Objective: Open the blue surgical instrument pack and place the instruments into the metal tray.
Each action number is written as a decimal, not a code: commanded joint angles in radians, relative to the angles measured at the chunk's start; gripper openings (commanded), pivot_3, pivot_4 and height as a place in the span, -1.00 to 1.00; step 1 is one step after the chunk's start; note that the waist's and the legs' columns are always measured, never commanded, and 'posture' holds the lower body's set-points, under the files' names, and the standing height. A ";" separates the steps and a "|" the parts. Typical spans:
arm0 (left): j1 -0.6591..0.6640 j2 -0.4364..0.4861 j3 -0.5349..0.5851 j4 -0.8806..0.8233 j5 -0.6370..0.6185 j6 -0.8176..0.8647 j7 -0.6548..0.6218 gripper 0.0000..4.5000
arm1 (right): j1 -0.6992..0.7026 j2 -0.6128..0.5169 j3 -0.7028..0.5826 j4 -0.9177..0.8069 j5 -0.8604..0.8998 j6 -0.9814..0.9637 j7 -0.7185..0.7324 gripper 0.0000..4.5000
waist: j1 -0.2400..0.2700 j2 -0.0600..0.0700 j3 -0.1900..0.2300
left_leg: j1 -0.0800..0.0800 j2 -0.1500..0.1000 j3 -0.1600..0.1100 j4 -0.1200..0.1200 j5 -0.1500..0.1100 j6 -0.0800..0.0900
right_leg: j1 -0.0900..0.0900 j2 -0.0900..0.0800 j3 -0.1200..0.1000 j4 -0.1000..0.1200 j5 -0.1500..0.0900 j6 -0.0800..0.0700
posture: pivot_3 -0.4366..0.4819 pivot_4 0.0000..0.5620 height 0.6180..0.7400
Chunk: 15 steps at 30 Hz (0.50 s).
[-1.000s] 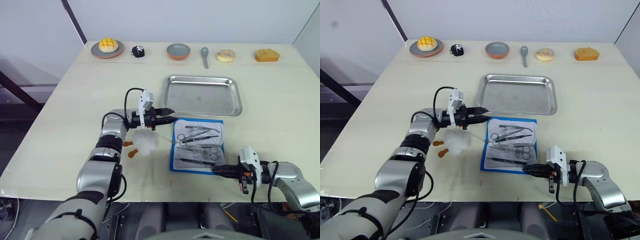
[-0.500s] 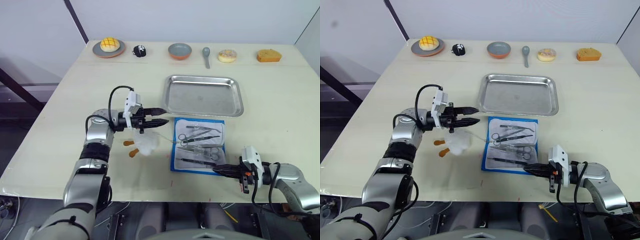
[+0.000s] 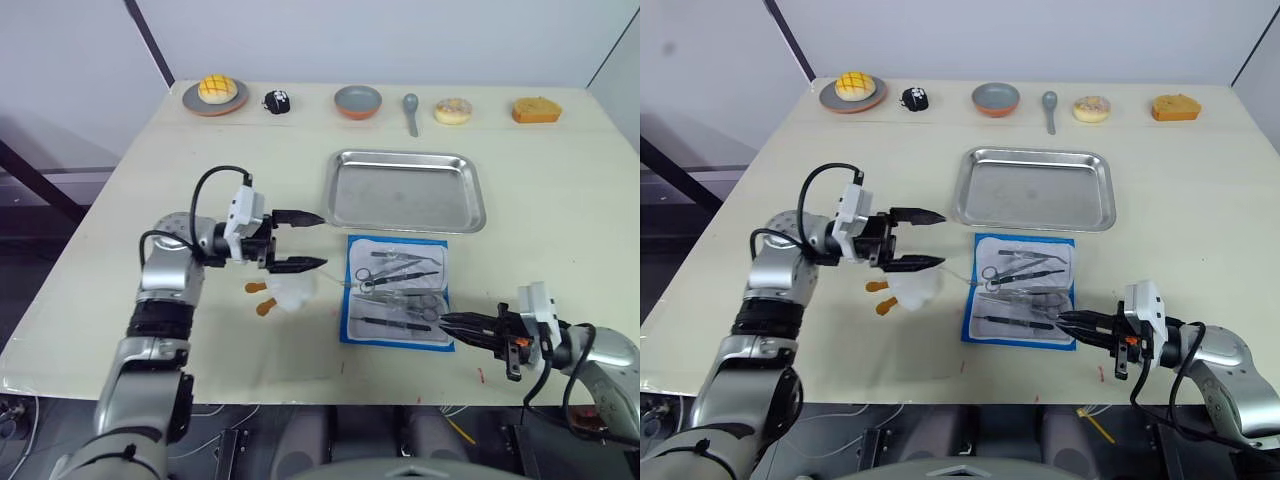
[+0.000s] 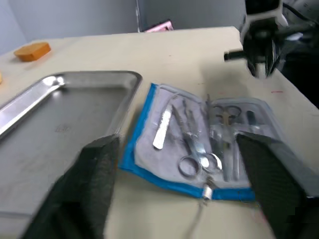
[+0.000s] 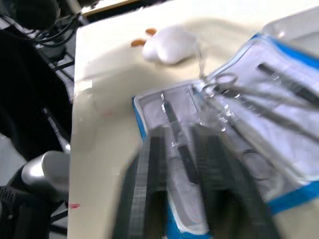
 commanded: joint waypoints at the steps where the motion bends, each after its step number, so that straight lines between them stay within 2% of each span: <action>1: 0.047 0.063 0.031 -0.157 -0.080 0.047 -0.045 1.00 | 0.006 -0.015 -0.070 -0.014 0.028 -0.029 0.010 0.04 | 0.001 0.000 0.000 | 0.000 0.000 0.000 0.000 0.000 0.000 | 0.000 0.000 0.000 0.000 0.000 0.000 | -0.05 -0.47 1.00; 5: 0.109 0.138 0.052 -0.271 -0.133 0.083 -0.037 1.00 | 0.006 -0.018 -0.119 0.022 0.025 -0.063 0.021 0.68 | 0.002 0.000 0.000 | 0.000 0.000 0.000 0.000 0.000 0.000 | 0.000 0.000 0.000 0.000 0.000 0.000 | -0.05 -0.47 1.00; 6: 0.117 0.148 0.055 -0.288 -0.146 0.093 -0.030 1.00 | 0.001 -0.017 -0.124 0.032 0.018 -0.076 0.023 0.89 | 0.002 0.000 0.000 | 0.000 0.000 0.000 0.000 0.000 0.000 | 0.000 0.000 0.000 0.000 0.000 0.000 | -0.05 -0.47 1.00; 7: 0.126 0.158 0.058 -0.304 -0.158 0.102 -0.023 1.00 | -0.006 -0.016 -0.127 0.046 0.008 -0.088 0.024 0.95 | 0.002 0.000 0.000 | 0.000 0.000 0.000 0.000 0.000 0.000 | 0.000 0.000 0.000 0.000 0.000 0.000 | -0.05 -0.47 1.00; 15: 0.185 0.205 0.071 -0.385 -0.205 0.122 -0.021 1.00 | -0.096 -0.015 -0.098 0.144 -0.090 -0.197 0.019 0.95 | 0.001 0.001 0.001 | 0.001 0.000 0.001 -0.001 0.000 0.000 | 0.000 0.000 0.001 0.000 0.000 0.000 | -0.05 -0.47 1.00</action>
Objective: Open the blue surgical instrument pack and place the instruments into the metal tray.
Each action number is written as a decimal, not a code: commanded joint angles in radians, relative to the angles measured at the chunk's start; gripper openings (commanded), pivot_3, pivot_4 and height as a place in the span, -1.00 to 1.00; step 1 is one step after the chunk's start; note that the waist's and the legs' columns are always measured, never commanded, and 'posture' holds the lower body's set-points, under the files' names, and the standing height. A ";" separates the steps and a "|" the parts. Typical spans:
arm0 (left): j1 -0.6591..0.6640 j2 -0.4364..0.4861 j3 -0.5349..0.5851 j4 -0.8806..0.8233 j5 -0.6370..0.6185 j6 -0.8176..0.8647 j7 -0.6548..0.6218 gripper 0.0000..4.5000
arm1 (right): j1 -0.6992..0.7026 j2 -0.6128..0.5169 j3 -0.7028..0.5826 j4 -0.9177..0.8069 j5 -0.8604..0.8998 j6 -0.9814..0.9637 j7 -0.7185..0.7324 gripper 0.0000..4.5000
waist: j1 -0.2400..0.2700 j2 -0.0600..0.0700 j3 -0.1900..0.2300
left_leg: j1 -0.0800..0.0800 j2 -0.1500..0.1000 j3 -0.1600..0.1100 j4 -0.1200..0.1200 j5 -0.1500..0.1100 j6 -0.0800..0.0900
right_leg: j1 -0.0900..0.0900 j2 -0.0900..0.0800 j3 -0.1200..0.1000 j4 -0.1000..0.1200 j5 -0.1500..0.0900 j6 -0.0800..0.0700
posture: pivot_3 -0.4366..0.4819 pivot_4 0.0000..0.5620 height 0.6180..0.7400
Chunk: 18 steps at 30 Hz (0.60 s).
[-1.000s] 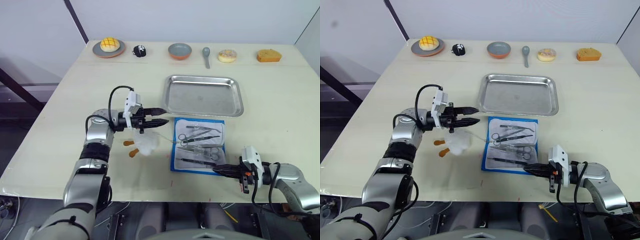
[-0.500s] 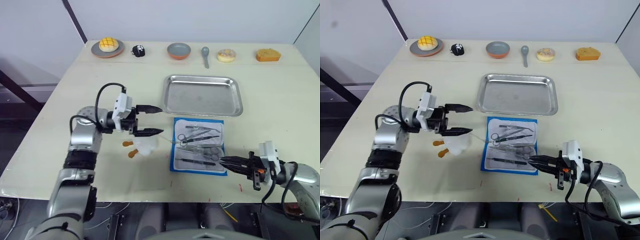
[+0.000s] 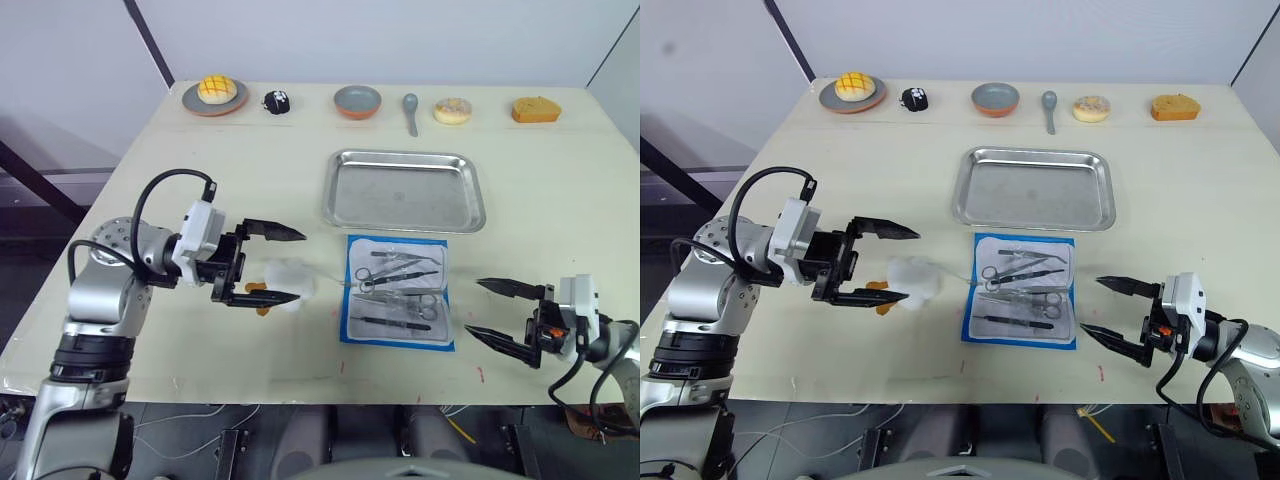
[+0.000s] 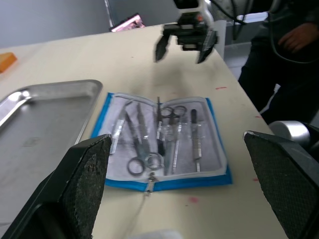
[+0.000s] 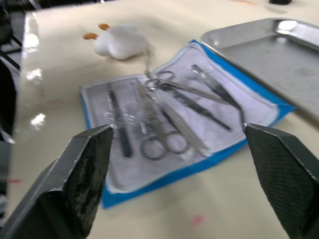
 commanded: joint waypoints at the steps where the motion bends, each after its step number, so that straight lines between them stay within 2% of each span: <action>1: 0.007 0.026 0.031 -0.057 -0.044 0.013 -0.021 1.00 | -0.050 -0.005 0.011 0.016 -0.043 -0.060 -0.004 0.95 | 0.000 0.000 0.000 | 0.000 0.000 0.000 0.000 0.000 0.000 | 0.000 0.000 0.000 0.000 0.000 0.000 | -0.05 -0.47 1.00; 12: -0.012 0.052 0.020 -0.090 -0.075 0.032 -0.025 1.00 | -0.241 0.058 0.181 0.150 -0.159 -0.091 -0.012 0.95 | 0.000 0.002 0.001 | 0.000 0.000 0.000 0.000 0.000 0.000 | 0.000 0.000 0.000 0.000 0.000 0.000 | -0.05 -0.47 1.00; 18: -0.004 0.053 0.013 -0.108 -0.072 0.022 -0.027 1.00 | -0.292 0.089 0.229 0.212 -0.179 -0.098 -0.003 0.95 | -0.001 0.002 0.002 | 0.000 0.000 0.000 0.000 0.000 0.000 | 0.000 0.000 0.000 0.000 0.000 0.000 | -0.05 -0.47 1.00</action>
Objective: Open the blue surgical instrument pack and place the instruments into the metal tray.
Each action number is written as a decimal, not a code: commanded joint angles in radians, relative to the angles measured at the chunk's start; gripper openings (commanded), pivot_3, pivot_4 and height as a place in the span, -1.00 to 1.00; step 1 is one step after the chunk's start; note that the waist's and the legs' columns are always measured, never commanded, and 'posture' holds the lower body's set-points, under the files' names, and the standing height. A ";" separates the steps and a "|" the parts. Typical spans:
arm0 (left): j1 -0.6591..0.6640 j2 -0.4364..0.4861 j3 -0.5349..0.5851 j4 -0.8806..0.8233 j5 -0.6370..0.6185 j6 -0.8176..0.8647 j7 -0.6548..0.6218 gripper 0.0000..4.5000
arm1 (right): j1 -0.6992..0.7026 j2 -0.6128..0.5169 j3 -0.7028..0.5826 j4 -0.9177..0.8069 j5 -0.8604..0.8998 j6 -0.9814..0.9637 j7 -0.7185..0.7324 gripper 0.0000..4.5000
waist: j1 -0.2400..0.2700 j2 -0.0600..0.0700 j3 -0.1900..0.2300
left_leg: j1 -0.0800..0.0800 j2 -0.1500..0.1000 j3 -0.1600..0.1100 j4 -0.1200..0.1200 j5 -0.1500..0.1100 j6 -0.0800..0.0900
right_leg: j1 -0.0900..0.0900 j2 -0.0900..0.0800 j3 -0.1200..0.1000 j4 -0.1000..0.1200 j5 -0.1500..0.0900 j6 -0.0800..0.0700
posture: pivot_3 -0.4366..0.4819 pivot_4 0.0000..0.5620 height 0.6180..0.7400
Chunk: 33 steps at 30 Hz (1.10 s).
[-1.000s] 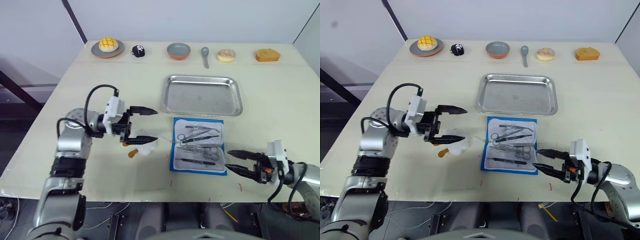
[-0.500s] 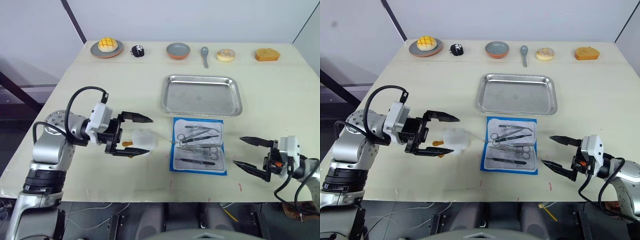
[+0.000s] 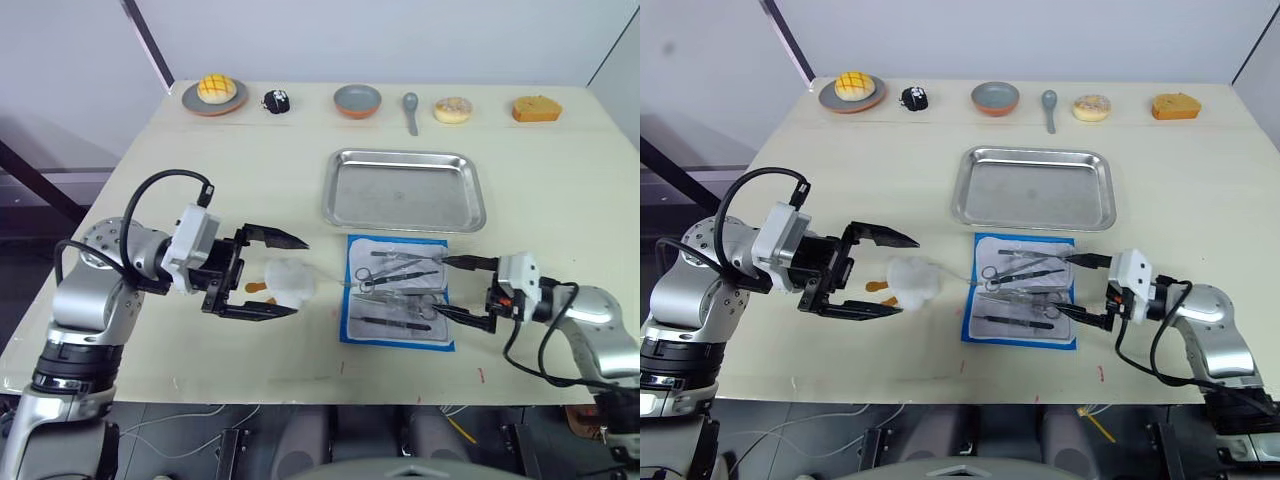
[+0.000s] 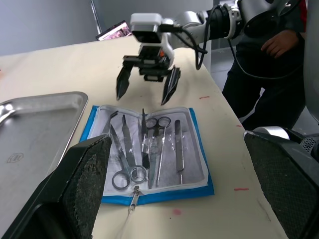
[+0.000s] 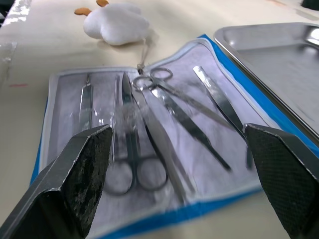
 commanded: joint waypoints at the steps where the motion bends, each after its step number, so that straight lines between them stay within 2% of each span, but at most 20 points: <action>1: -0.003 0.016 0.013 -0.040 -0.015 -0.009 -0.026 1.00 | -0.022 0.008 0.008 0.021 -0.005 -0.028 0.008 0.95 | 0.000 0.000 0.000 | 0.000 0.000 0.000 0.000 0.000 0.000 | 0.000 0.000 0.000 0.000 0.000 0.000 | -0.05 -0.47 1.00; 11: 0.016 0.004 0.013 -0.055 -0.015 -0.024 -0.022 1.00 | -0.033 0.055 0.046 0.162 -0.057 -0.110 0.010 0.95 | -0.001 0.001 0.001 | 0.000 0.000 0.000 0.000 0.000 0.000 | -0.001 0.000 0.000 0.000 0.000 0.000 | -0.05 -0.47 1.00; 18: 0.014 0.007 -0.002 -0.032 0.002 -0.053 -0.037 1.00 | -0.034 0.044 0.067 0.248 -0.102 -0.158 0.020 0.95 | -0.001 0.001 0.001 | 0.000 0.000 0.000 0.000 0.000 0.000 | -0.001 0.000 0.000 0.000 0.000 0.000 | -0.05 -0.47 1.00; 28: 0.004 -0.006 -0.018 0.012 0.021 -0.085 -0.035 1.00 | -0.029 0.042 0.098 0.271 -0.127 -0.146 0.016 0.95 | -0.001 0.001 0.000 | 0.001 0.000 0.001 0.000 0.000 0.000 | 0.000 0.000 0.001 0.000 0.000 0.000 | -0.05 -0.47 1.00; 33: -0.035 -0.048 -0.038 0.055 0.047 -0.085 0.025 1.00 | -0.025 0.040 0.108 0.268 -0.126 -0.134 0.014 0.95 | -0.001 0.000 0.000 | 0.003 0.000 0.001 0.000 0.000 0.000 | 0.002 0.000 0.001 0.000 0.000 0.000 | -0.05 -0.47 1.00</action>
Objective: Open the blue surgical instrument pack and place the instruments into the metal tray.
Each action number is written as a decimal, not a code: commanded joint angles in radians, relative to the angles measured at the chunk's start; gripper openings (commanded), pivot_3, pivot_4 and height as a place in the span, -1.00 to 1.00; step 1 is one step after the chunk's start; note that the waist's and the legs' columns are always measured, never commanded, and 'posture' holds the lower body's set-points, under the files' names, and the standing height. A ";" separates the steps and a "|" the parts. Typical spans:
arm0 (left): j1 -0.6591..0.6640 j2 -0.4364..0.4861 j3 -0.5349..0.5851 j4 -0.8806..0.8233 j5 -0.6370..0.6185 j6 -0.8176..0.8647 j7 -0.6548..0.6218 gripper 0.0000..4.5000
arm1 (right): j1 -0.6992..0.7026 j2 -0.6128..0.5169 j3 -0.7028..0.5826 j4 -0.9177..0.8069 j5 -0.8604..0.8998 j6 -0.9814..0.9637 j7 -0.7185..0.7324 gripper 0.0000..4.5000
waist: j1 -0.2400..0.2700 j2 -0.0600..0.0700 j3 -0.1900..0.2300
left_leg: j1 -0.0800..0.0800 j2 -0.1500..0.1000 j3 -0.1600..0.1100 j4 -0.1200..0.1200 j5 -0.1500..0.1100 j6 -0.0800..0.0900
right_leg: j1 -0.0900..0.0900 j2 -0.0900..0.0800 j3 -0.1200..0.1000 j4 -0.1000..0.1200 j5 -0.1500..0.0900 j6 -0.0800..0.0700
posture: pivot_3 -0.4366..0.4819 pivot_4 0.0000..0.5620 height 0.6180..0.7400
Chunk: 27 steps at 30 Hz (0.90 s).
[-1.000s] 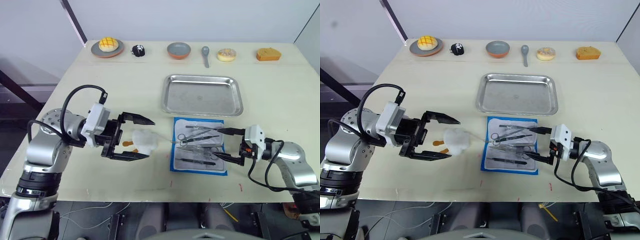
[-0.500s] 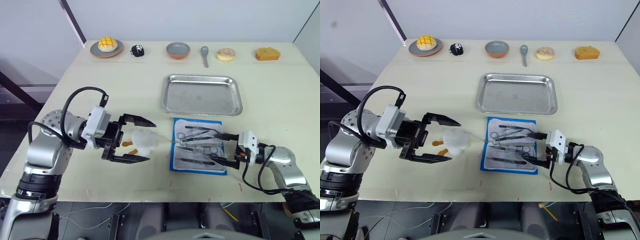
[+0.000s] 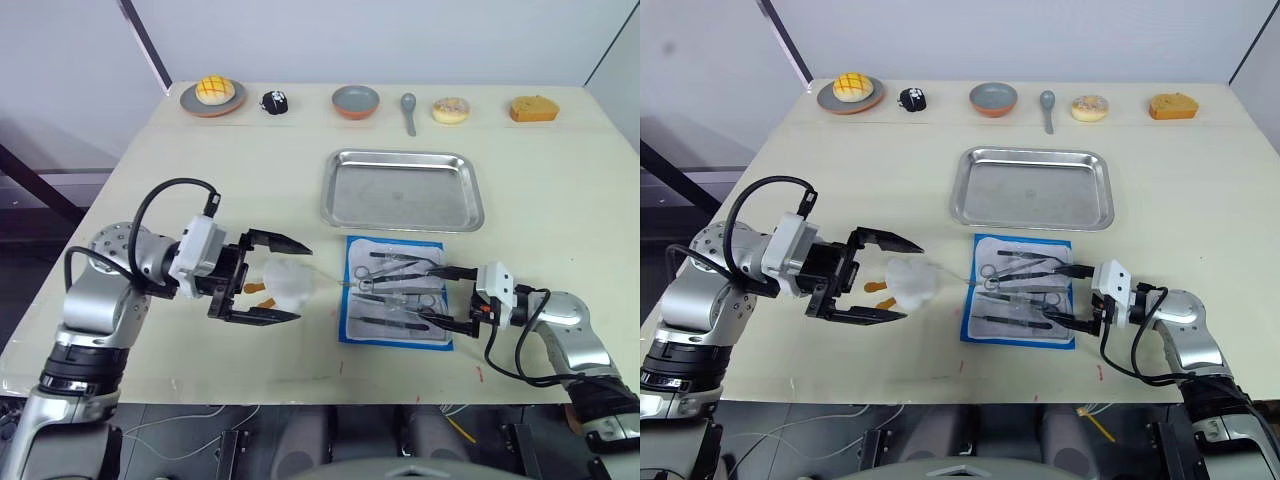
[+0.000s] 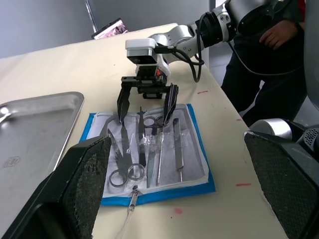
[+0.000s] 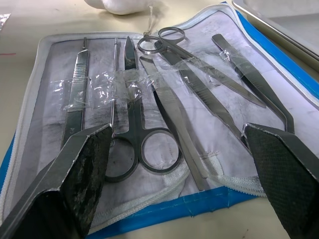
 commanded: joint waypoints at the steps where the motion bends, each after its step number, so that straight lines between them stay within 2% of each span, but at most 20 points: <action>1: -0.055 -0.043 -0.008 0.030 0.016 -0.009 0.039 1.00 | 0.023 -0.013 0.032 0.032 -0.051 0.021 -0.006 0.95 | 0.000 0.000 0.000 | 0.000 0.000 0.000 0.000 0.000 0.000 | 0.000 0.000 0.000 0.000 0.000 0.000 | -0.05 -0.47 1.00; 7: -0.177 -0.144 -0.086 0.197 0.138 -0.071 0.070 1.00 | 0.014 -0.011 0.037 0.044 -0.051 0.017 -0.011 0.95 | -0.003 -0.002 -0.001 | 0.001 -0.002 0.000 0.000 0.000 0.000 | 0.001 0.000 0.000 0.000 0.000 0.000 | -0.05 -0.47 1.00; 10: -0.235 -0.185 -0.119 0.310 0.182 -0.111 0.053 0.66 | 0.012 -0.009 0.040 0.046 -0.049 0.015 -0.012 1.00 | -0.004 -0.002 -0.001 | 0.001 -0.002 0.000 0.000 0.000 0.000 | 0.000 0.002 0.001 0.000 0.000 0.000 | -0.05 -0.47 1.00; 12: -0.273 -0.216 -0.141 0.392 0.223 -0.174 0.044 0.23 | 0.014 -0.006 0.042 0.047 -0.049 0.013 -0.015 1.00 | -0.002 -0.002 -0.001 | 0.001 -0.002 0.000 0.000 0.000 0.000 | 0.001 0.001 0.000 0.000 0.000 0.000 | -0.05 -0.47 1.00; 13: -0.291 -0.231 -0.151 0.427 0.240 -0.194 0.042 0.11 | 0.014 -0.005 0.042 0.048 -0.049 0.012 -0.016 1.00 | -0.002 -0.002 -0.001 | 0.001 -0.002 0.000 0.000 0.000 0.000 | 0.001 0.001 0.001 0.000 0.000 0.000 | -0.05 -0.47 1.00; 17: -0.369 -0.296 -0.204 0.579 0.313 -0.270 0.022 0.11 | 0.017 -0.002 0.040 0.054 -0.050 0.006 -0.020 1.00 | -0.001 -0.002 -0.002 | 0.001 -0.002 0.000 0.000 0.000 0.000 | 0.001 0.001 0.001 0.000 0.000 0.000 | -0.05 -0.47 1.00; 27: -0.569 -0.454 -0.257 1.049 0.514 -0.503 0.131 0.11 | 0.017 0.004 0.041 0.058 -0.049 0.000 -0.027 1.00 | -0.003 -0.003 -0.002 | 0.001 -0.003 0.000 0.000 0.000 0.000 | 0.001 0.001 0.001 0.001 0.000 0.000 | -0.05 -0.47 1.00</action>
